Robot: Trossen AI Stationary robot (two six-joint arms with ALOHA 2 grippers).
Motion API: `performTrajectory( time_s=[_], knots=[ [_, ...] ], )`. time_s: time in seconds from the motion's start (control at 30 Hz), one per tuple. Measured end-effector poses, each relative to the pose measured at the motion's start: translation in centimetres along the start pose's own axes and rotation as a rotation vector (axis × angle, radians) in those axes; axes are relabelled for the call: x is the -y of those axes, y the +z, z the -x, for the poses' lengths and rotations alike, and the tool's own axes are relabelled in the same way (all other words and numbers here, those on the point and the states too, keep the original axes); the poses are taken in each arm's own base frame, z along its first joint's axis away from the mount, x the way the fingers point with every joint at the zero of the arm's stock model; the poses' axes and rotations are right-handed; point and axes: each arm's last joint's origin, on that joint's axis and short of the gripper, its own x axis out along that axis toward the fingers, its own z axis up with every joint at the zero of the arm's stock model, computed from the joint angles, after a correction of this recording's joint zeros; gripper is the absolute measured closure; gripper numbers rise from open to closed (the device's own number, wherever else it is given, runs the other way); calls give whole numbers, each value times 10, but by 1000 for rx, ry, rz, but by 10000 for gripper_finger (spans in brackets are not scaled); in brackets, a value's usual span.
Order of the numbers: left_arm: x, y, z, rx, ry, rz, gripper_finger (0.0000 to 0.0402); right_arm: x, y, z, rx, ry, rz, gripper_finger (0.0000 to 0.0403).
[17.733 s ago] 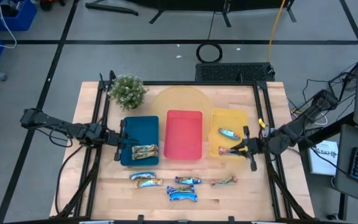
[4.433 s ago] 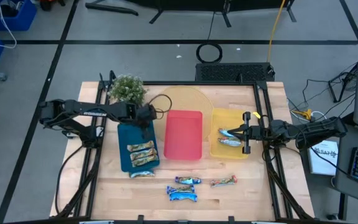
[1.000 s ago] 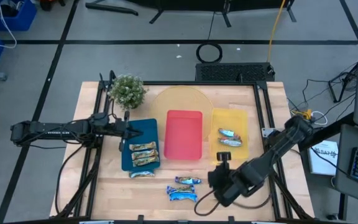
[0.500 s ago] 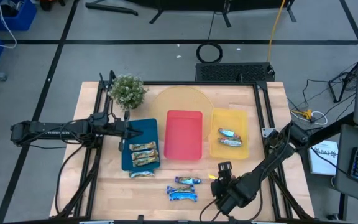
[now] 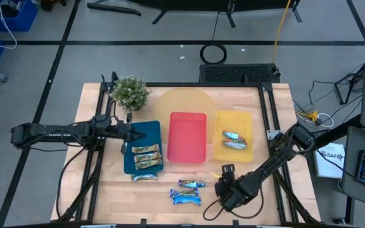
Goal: Pick and place Granola Bars by type
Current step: Put the red granola bar into the yellow bin
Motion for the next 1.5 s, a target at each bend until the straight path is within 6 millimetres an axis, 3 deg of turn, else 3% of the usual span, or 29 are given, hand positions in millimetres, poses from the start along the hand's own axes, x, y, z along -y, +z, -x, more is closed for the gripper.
performTrajectory(
  time_s=[0.23, 0.57, 0.87, 1.07, 1.23, 1.37, 1.5],
  knots=[
    [0, 0, 0, 0, 1, 0, 360, 6, -2, -16, 4, 89, -45, 223],
    [0, 0, 0, 3, 1, -1, 360, 19, 8, 0, 97, 138, -48, 380],
    [0, 0, 0, 3, 1, -1, 360, 40, 9, 47, 260, 205, -50, 355],
    [0, 0, 0, 4, 2, -6, 360, 75, 0, 89, 374, 217, -69, 383],
    [0, 1, 0, 5, 2, -13, 360, 107, -21, 122, 433, 179, -126, 378],
    [0, 1, 0, 5, 3, -34, 360, 131, -43, 130, 378, 43, -232, 370],
    [-1, 1, 0, 2, 23, -35, 360, 143, -57, 122, 244, -53, -308, 386]
  ],
)
